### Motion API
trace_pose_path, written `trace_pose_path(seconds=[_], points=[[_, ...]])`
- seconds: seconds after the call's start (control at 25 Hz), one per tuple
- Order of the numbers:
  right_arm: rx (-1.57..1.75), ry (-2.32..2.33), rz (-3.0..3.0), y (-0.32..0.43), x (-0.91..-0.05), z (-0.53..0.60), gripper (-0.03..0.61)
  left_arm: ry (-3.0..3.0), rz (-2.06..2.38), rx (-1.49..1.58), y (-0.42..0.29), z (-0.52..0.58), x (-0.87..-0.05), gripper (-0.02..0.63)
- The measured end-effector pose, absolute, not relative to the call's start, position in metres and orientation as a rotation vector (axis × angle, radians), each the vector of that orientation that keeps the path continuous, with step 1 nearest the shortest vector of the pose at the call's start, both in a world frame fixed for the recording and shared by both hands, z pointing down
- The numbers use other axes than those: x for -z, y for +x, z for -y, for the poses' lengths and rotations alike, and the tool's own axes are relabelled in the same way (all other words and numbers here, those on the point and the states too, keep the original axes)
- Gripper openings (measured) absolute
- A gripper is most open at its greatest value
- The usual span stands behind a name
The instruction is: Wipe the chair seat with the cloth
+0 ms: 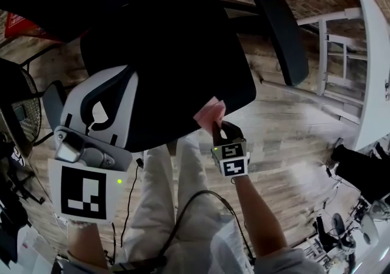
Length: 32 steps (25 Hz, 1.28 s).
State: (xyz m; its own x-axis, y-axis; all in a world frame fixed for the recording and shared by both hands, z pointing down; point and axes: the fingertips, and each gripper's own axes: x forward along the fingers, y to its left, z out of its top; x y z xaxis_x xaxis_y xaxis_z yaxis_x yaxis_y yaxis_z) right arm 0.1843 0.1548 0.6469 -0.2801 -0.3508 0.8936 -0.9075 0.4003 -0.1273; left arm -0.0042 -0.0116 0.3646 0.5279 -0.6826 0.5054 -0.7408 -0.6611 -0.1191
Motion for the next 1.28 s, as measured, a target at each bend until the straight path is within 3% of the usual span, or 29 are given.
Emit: trace_pose_path(seconds=[0.4, 0.76, 1.0, 1.28], points=[[-0.779, 0.689, 2.069, 0.028, -0.636, -0.214, 0.055, 2.641, 1.245, -0.794, -0.022, -0.001, -0.368, 0.018], [-0.675, 0.415, 2.2, -0.064, -0.625, -0.243, 0.055, 2.605, 1.277, -0.778, -0.044, -0.01, -0.378, 0.018], [-0.601, 0.288, 2.234, -0.086, -0.619, -0.258, 0.055, 2.594, 1.287, -0.774, -0.052, -0.013, -0.38, 0.018], [-0.61, 0.38, 2.202, -0.056, -0.605, -0.243, 0.055, 2.62, 1.301, -0.739, -0.051, -0.008, -0.358, 0.018]])
